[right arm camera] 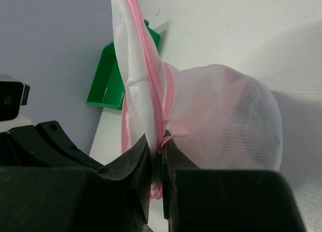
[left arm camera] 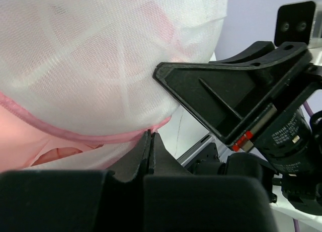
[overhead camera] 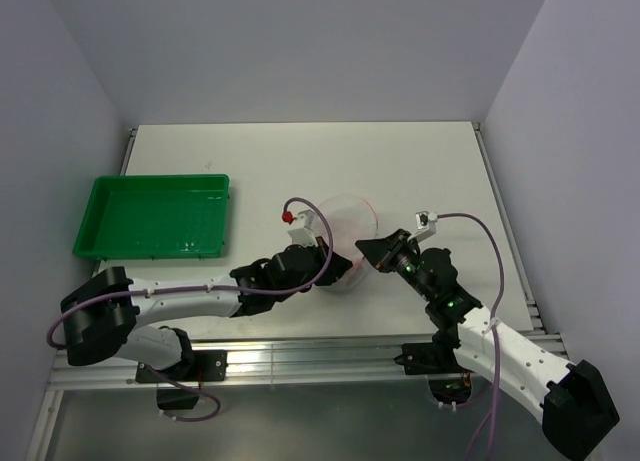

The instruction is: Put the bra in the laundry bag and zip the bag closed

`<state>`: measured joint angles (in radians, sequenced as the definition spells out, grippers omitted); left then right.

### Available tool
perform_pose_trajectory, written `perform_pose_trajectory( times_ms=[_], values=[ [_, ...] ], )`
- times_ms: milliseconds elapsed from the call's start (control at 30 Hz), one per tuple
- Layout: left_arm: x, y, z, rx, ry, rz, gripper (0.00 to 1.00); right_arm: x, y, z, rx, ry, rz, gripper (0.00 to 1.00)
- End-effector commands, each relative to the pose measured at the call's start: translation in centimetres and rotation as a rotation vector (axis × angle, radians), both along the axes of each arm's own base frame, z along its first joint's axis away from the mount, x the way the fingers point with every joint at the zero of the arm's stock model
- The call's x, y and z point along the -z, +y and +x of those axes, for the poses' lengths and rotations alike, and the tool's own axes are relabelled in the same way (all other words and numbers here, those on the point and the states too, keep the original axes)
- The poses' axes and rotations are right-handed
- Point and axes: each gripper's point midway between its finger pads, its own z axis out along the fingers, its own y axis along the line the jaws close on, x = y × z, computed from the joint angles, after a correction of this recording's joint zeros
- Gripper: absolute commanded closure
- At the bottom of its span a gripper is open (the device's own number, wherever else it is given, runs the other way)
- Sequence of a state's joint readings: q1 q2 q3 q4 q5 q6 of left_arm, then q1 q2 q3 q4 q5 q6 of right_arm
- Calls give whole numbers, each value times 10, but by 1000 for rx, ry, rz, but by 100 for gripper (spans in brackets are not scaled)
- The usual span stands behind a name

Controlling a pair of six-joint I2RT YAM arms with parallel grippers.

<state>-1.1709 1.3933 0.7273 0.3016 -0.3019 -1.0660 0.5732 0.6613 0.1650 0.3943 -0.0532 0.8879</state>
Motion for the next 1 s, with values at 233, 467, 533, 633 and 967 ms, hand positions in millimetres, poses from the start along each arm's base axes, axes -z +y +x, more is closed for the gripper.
perform_pose_trajectory(
  times_ms=[233,467,533,633,967],
  values=[
    [-7,37,7,-71,-112,74,100,-49,6,20,-8,-102,19,100],
    [10,90,17,-213,-153,207,100,-61,7,33,-73,-139,-44,100],
    [6,107,21,-253,-167,210,100,-63,8,34,-96,-136,-50,100],
    [6,131,24,-309,-183,248,100,-58,6,43,-99,-110,-90,100],
    [-46,59,-9,-28,-142,-103,91,-62,9,45,-132,-126,-94,100]
  ],
)
